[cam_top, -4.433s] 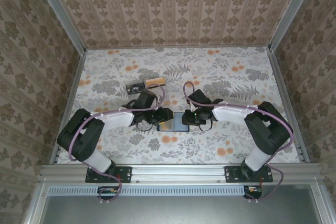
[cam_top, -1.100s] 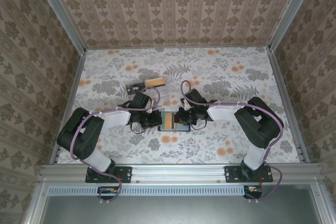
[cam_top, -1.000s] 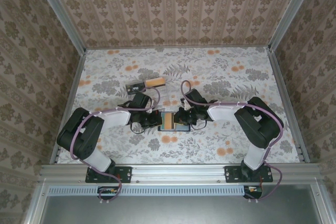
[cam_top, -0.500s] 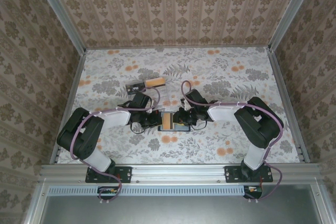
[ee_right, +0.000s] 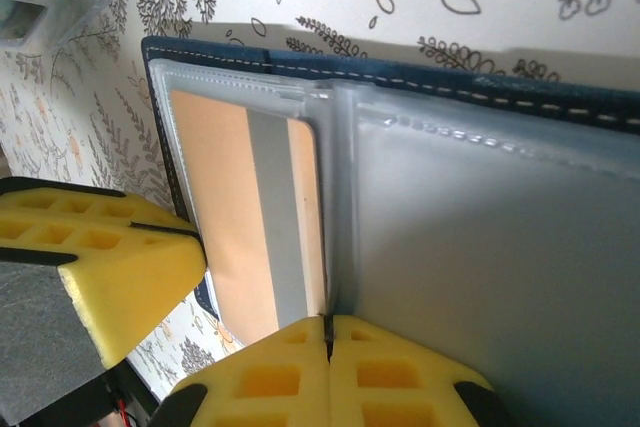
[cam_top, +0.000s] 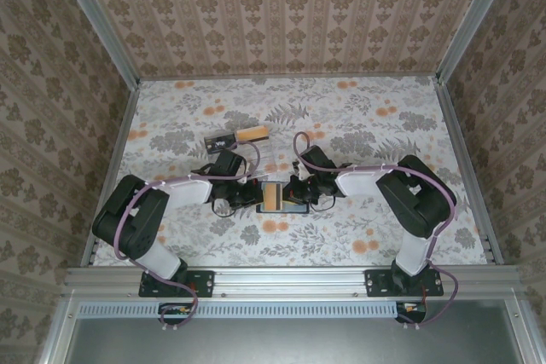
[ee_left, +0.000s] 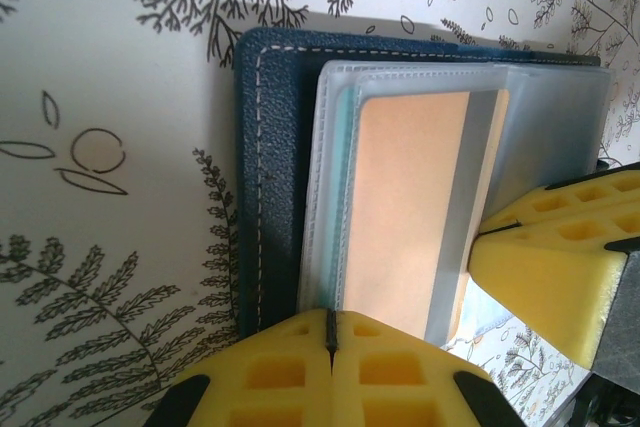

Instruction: Take the credit cards out of the card holder

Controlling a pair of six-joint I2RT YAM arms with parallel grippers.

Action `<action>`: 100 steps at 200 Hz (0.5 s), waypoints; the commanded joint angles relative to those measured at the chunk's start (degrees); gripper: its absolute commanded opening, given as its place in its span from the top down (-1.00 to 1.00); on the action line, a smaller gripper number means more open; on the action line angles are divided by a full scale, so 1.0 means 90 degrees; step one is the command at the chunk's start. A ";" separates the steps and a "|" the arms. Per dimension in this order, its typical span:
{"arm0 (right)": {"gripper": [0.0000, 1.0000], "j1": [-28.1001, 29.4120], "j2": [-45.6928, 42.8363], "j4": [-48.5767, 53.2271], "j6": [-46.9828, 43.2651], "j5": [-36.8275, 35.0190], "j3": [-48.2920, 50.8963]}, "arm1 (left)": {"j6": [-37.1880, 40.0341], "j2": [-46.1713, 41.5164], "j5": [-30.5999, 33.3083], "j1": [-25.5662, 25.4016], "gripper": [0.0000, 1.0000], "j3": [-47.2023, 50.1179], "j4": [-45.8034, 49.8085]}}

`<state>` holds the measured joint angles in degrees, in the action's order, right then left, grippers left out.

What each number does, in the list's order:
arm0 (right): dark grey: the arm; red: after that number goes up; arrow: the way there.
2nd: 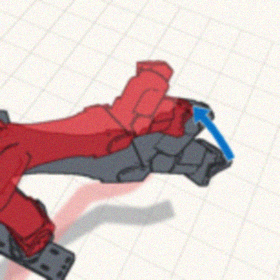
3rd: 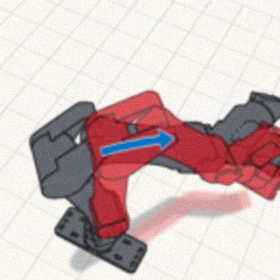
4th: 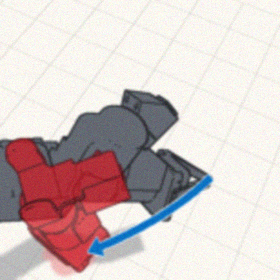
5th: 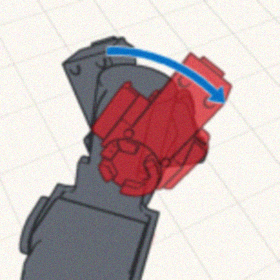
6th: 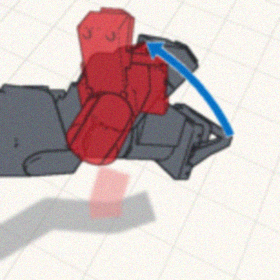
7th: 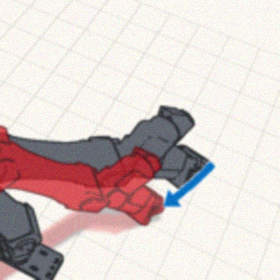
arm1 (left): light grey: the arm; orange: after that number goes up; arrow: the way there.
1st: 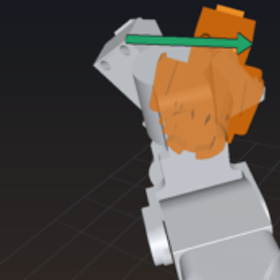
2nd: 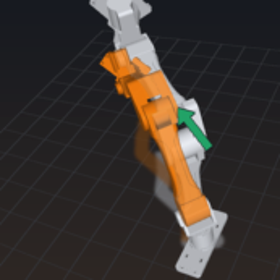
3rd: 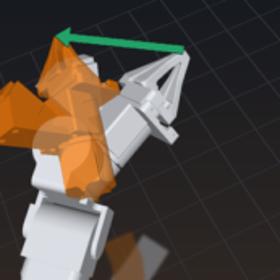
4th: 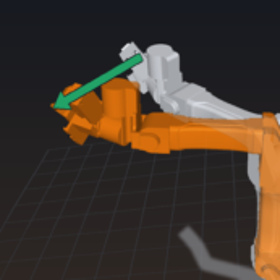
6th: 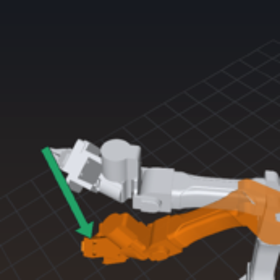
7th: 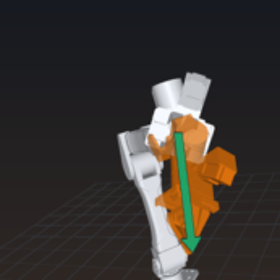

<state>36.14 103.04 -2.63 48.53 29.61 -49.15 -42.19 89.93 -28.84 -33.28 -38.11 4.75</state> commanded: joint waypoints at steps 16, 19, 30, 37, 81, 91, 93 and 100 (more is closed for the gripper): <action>1.00 -0.0045 -0.0114 0.0244 -0.0072 -0.0048 -0.0057 | 0.0102 0.0030 0.0146 -0.0004 1.00 -0.0004 0.0330; 1.00 -0.0063 -0.0146 0.0274 -0.0084 -0.0069 -0.0045 | 0.0099 0.0028 0.0159 0.0001 1.00 0.0003 0.0345; 1.00 -0.0111 -0.0239 0.0312 -0.0128 -0.0086 0.0014 | 0.0107 0.0022 0.0187 0.0025 1.00 0.0027 0.0351; 1.00 -0.0152 -0.0286 0.0322 -0.0138 -0.0080 0.0070 | 0.0114 0.0022 0.0177 0.0044 1.00 0.0035 0.0361; 1.00 -0.0344 -0.0467 0.0415 -0.0223 -0.0060 0.0255 | 0.0128 0.0004 0.0150 0.0074 1.00 0.0054 0.0383; 1.00 -0.0345 -0.0464 0.0429 -0.0247 -0.0019 0.0247 | 0.0128 -0.0008 0.0151 0.0074 1.00 0.0047 0.0396; 1.00 -0.0344 -0.0458 0.0429 -0.0246 -0.0011 0.0241 | 0.0128 -0.0006 0.0156 0.0074 1.00 0.0045 0.0399; 1.00 -0.0346 -0.0443 0.0384 -0.0251 0.0044 0.0236 | 0.0137 -0.0011 0.0148 0.0074 1.00 0.0041 0.0399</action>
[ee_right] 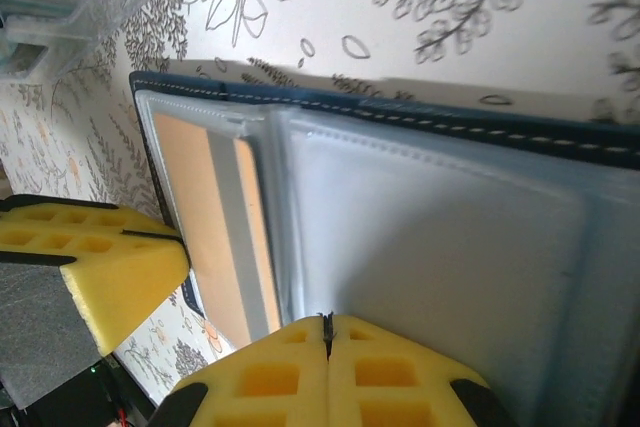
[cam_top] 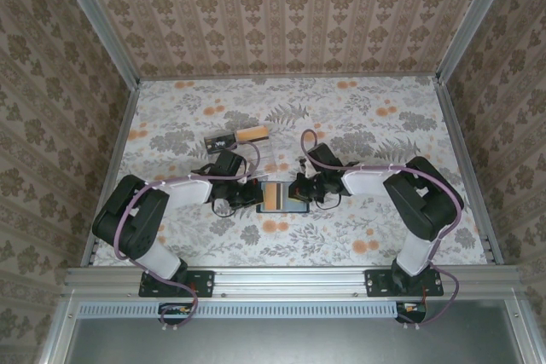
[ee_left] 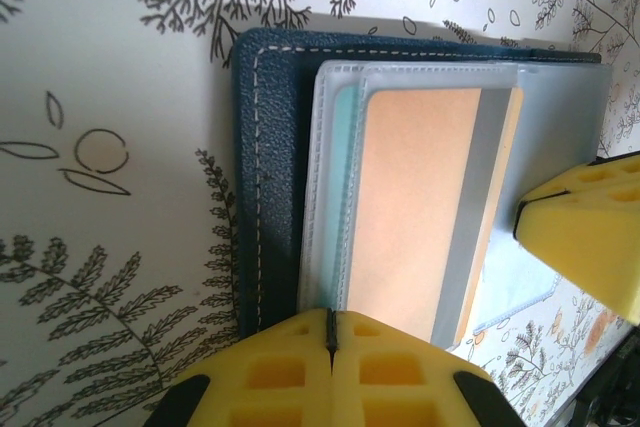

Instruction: Take the credit cards out of the card holder

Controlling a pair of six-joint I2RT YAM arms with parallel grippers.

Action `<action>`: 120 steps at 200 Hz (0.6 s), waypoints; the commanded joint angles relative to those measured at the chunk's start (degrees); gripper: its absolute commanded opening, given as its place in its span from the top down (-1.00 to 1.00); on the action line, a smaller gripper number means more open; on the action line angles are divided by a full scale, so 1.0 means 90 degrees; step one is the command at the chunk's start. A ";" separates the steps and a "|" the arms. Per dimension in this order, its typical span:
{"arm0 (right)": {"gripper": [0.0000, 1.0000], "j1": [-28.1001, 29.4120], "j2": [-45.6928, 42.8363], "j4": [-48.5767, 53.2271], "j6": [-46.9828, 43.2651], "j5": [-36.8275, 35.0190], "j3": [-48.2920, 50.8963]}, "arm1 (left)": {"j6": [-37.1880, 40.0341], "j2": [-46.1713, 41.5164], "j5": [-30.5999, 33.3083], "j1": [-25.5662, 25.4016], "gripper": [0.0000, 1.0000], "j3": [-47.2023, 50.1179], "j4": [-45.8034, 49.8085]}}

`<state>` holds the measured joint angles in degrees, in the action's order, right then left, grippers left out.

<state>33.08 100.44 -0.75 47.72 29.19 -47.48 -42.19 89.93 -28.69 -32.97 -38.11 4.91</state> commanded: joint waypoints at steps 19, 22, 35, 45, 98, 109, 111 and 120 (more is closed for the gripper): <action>0.91 0.0048 -0.0127 0.0009 -0.0137 0.0214 0.0019 | 0.0142 0.0001 0.0102 0.0034 1.00 0.0030 0.0373; 0.85 0.0066 -0.0134 -0.0001 -0.0139 0.0205 0.0008 | 0.0143 0.0007 0.0093 0.0031 1.00 0.0023 0.0373; 0.77 0.0137 -0.0119 -0.0030 -0.0138 0.0162 -0.0068 | 0.0138 0.0004 0.0082 0.0029 1.00 0.0012 0.0363; 0.76 0.0176 -0.0062 -0.0026 -0.0130 0.0155 -0.0142 | 0.0135 0.0008 0.0086 0.0021 1.00 0.0007 0.0381; 0.70 0.0299 0.0256 -0.0098 -0.0068 0.0216 -0.0401 | 0.0119 0.0014 0.0083 0.0021 1.00 0.0027 0.0356; 0.70 0.0314 0.0273 -0.0102 -0.0063 0.0205 -0.0413 | 0.0114 0.0008 0.0083 0.0018 1.00 0.0031 0.0344; 0.70 0.0317 0.0275 -0.0107 -0.0067 0.0211 -0.0416 | 0.0112 0.0013 0.0089 0.0013 1.00 0.0027 0.0344; 0.70 0.0319 0.0306 -0.0099 -0.0069 0.0204 -0.0445 | 0.0099 0.0015 0.0072 0.0011 1.00 0.0034 0.0335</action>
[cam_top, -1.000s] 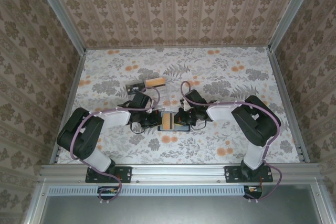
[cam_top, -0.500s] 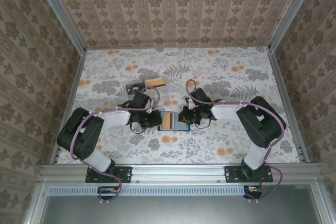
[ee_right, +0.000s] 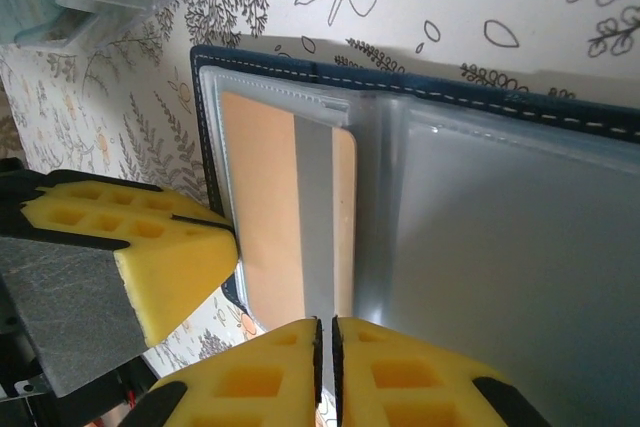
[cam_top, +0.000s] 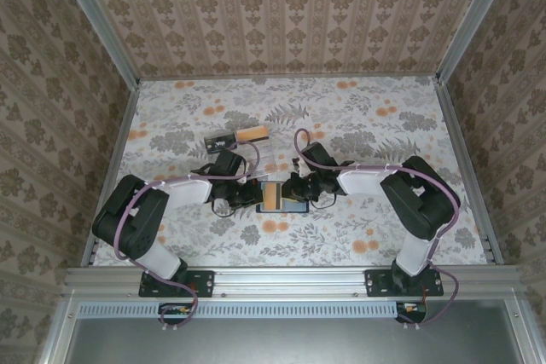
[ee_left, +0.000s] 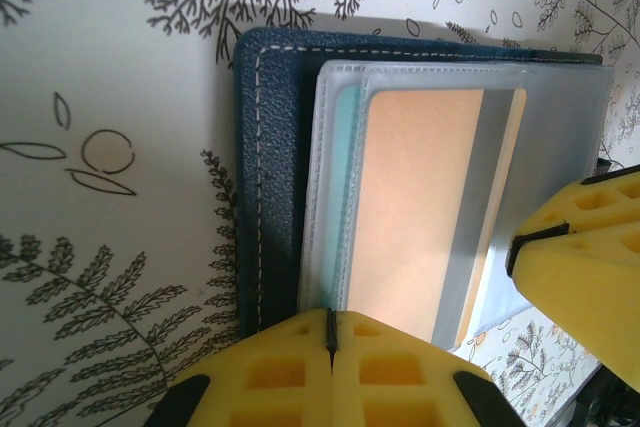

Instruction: Take the credit cards out of the card holder

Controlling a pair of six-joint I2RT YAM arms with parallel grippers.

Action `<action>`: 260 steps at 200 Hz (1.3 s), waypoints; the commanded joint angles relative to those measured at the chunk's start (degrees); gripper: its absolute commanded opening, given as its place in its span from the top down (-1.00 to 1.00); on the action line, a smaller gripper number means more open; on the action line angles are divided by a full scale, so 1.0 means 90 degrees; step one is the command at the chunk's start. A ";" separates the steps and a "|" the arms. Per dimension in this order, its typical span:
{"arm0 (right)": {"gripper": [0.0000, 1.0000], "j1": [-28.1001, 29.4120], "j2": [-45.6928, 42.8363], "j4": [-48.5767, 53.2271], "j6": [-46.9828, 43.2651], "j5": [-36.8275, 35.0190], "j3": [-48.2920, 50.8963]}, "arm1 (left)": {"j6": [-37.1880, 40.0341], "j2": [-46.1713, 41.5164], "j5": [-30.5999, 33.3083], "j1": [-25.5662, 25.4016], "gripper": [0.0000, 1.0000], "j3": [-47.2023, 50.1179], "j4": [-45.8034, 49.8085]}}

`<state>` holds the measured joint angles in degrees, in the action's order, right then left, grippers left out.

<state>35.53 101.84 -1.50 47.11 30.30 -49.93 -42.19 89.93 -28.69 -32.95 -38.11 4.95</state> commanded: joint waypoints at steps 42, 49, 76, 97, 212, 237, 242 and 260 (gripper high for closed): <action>0.62 0.0056 0.0313 -0.0006 0.0006 0.0113 -0.0214 | 0.0118 0.0047 0.0053 -0.0009 1.00 0.0001 0.0337; 0.63 0.0056 0.0332 -0.0037 0.0015 0.0124 -0.0212 | 0.0117 0.0047 0.0054 -0.0011 1.00 -0.0005 0.0320; 0.77 0.0085 0.0374 -0.0069 0.0031 0.0155 -0.0252 | 0.0110 0.0075 0.0045 -0.0011 1.00 -0.0014 0.0312; 0.84 0.0085 0.0354 -0.0058 0.0007 0.0144 -0.0238 | 0.0103 0.0102 0.0034 -0.0021 1.00 -0.0030 0.0300; 1.00 0.0052 0.0254 0.0108 -0.0069 0.0062 -0.0251 | 0.0137 0.0160 0.0066 -0.0021 1.00 -0.0082 0.0357; 1.00 -0.0078 0.0100 0.0156 -0.0121 0.0047 -0.0044 | 0.0143 0.0170 0.0119 0.0037 1.00 -0.0063 0.0423; 1.00 -0.0118 0.0064 0.0166 -0.0136 0.0049 0.0004 | 0.0147 0.0172 0.0128 0.0056 1.00 -0.0054 0.0437; 1.00 -0.0249 -0.0025 0.0243 -0.0235 0.0092 0.0117 | 0.0157 0.0182 0.0141 0.0104 1.00 -0.0027 0.0485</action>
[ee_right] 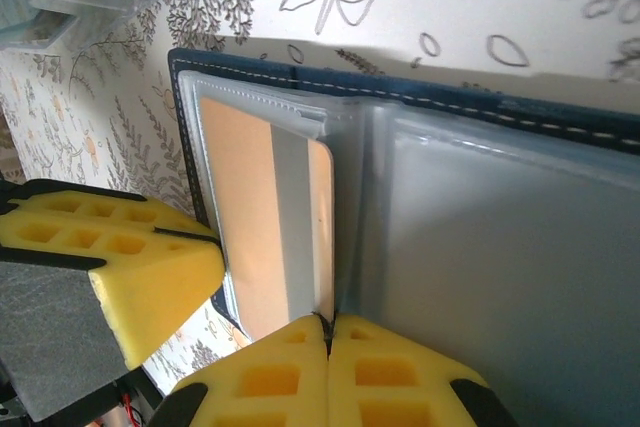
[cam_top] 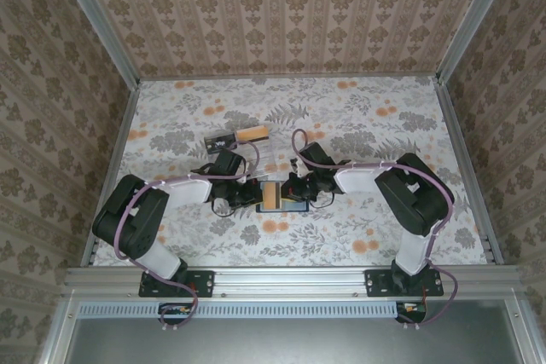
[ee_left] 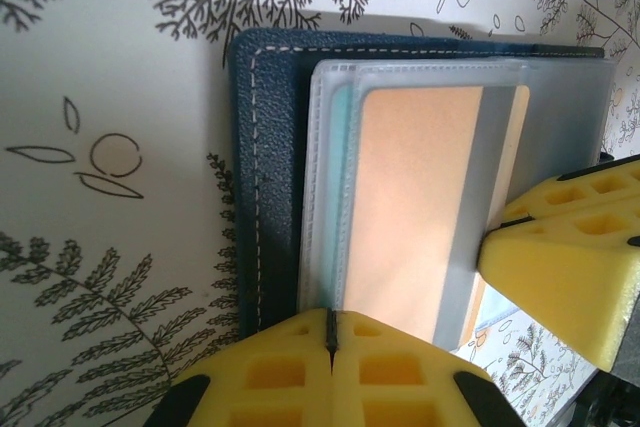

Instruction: Take the credit cards out of the card holder

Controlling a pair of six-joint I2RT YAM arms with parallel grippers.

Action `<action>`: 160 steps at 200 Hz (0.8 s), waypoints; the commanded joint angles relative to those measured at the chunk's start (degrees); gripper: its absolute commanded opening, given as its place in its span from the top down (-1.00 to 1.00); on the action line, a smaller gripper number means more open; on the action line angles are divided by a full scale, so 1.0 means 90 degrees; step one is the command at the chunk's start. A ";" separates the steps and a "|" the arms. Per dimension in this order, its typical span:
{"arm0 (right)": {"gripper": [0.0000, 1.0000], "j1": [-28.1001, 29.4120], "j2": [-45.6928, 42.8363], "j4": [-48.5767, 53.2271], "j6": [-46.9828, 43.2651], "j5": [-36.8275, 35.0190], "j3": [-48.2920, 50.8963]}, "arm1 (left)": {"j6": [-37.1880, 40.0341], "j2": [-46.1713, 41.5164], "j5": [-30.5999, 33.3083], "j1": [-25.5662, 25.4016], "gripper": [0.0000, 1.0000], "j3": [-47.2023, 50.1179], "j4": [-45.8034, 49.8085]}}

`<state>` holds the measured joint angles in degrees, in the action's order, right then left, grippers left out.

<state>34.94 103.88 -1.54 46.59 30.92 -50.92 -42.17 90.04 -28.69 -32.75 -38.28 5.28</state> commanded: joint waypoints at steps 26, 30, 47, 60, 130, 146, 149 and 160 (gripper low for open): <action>1.00 -0.0344 -0.0403 0.0345 -0.0282 0.0058 0.0371 | 0.0174 0.0130 0.0149 0.0103 1.00 0.0010 0.0488; 1.00 -0.0362 -0.0409 0.0355 -0.0291 0.0080 0.0390 | 0.0188 0.0124 0.0142 0.0113 1.00 0.0011 0.0488; 1.00 -0.0386 -0.0423 0.0355 -0.0342 0.0181 0.0433 | 0.0188 0.0122 0.0142 0.0114 1.00 -0.0004 0.0497; 1.00 -0.0396 -0.0417 0.0315 -0.0346 0.0224 0.0485 | 0.0194 0.0111 0.0132 0.0114 1.00 -0.0024 0.0515; 0.84 -0.0410 -0.0429 -0.0222 -0.0095 0.0453 0.0679 | 0.0243 0.0039 0.0141 0.0114 1.00 -0.0108 0.0635; 0.77 -0.0415 -0.0404 -0.0291 -0.0036 0.0473 0.0665 | 0.0228 0.0035 0.0126 0.0114 1.00 -0.0097 0.0615; 0.78 -0.0415 -0.0400 -0.0304 -0.0031 0.0477 0.0664 | 0.0231 0.0040 0.0122 0.0114 1.00 -0.0101 0.0615; 0.83 -0.0415 -0.0385 -0.0329 -0.0011 0.0491 0.0657 | 0.0230 0.0031 0.0121 0.0113 1.00 -0.0111 0.0620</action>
<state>31.48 101.30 -3.95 45.45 34.52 -45.89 -41.28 90.04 -28.53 -32.14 -38.65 7.77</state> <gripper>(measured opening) 0.109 0.048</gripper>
